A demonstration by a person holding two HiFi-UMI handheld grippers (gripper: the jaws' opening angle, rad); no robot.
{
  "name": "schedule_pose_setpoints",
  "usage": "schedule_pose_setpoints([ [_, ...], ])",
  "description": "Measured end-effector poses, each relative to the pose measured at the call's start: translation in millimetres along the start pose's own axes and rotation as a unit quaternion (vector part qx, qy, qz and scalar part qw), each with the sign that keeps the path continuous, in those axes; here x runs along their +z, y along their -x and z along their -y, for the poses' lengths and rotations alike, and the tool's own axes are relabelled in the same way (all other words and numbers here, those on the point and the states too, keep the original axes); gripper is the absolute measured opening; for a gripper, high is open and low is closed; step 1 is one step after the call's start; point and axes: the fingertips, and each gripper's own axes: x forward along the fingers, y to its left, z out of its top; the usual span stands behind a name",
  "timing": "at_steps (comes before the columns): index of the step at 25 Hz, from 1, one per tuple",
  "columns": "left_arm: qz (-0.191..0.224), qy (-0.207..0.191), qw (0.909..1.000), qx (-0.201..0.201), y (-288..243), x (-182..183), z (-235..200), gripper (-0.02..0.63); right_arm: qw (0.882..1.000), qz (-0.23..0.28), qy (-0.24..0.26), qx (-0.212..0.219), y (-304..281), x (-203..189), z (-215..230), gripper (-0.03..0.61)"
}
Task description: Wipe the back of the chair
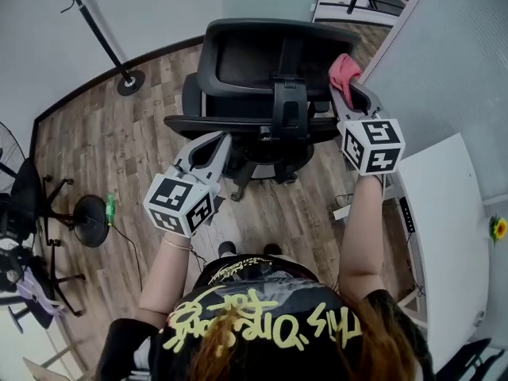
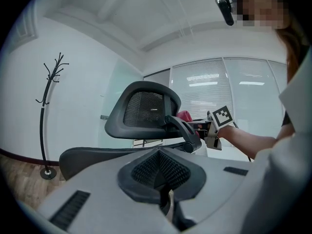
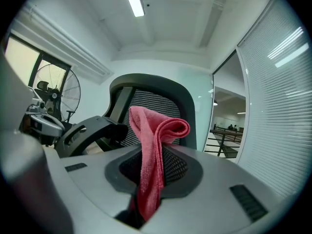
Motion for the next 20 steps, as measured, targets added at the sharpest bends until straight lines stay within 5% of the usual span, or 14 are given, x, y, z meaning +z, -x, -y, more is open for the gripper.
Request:
schedule_pose_setpoints([
  [20,-0.001,0.006,0.9995,-0.032,14.2,1.1,-24.9,-0.006,0.999,0.009,-0.037,0.014,0.1,18.0,-37.7,0.063],
])
